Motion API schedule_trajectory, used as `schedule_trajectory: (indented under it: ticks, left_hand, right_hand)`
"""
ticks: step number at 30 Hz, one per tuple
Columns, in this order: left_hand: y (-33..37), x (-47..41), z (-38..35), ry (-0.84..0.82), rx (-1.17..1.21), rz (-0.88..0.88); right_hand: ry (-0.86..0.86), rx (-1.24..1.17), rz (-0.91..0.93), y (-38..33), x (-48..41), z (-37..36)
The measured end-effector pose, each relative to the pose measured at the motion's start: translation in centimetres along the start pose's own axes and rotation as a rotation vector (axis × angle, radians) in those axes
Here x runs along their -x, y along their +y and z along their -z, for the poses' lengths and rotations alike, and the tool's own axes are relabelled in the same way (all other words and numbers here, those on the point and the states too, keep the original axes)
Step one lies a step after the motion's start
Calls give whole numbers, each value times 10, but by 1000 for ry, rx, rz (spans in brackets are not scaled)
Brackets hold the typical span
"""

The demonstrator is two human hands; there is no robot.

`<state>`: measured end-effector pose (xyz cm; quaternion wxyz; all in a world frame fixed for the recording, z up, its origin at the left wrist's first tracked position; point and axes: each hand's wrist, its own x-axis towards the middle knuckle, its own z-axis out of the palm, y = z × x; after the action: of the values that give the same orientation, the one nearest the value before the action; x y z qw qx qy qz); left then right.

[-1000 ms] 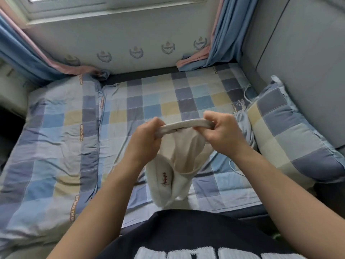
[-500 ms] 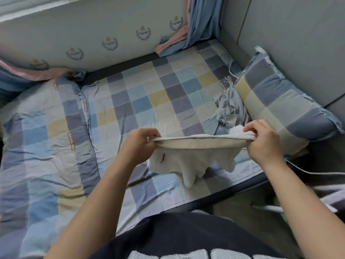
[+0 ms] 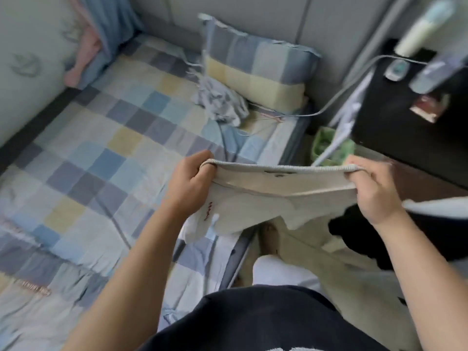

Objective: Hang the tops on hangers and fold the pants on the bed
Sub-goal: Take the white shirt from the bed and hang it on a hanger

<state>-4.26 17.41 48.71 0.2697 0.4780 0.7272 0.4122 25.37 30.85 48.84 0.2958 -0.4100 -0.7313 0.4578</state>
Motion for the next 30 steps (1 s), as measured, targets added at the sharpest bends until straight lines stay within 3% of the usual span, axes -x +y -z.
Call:
schedule_trajectory:
  ticks: [13, 19, 24, 30]
  left_hand:
    - [128, 57, -205, -679, 24, -368]
    - [207, 126, -326, -895, 101, -494]
    - [293, 190, -420, -971, 143, -504]
    - [409, 248, -513, -936, 248, -512]
  right_hand:
    - [897, 135, -425, -1, 277, 128]
    - [1222, 251, -539, -7, 393, 196]
    - [1325, 280, -541, -1, 470, 274]
    - [1386, 356, -514, 8, 535, 378]
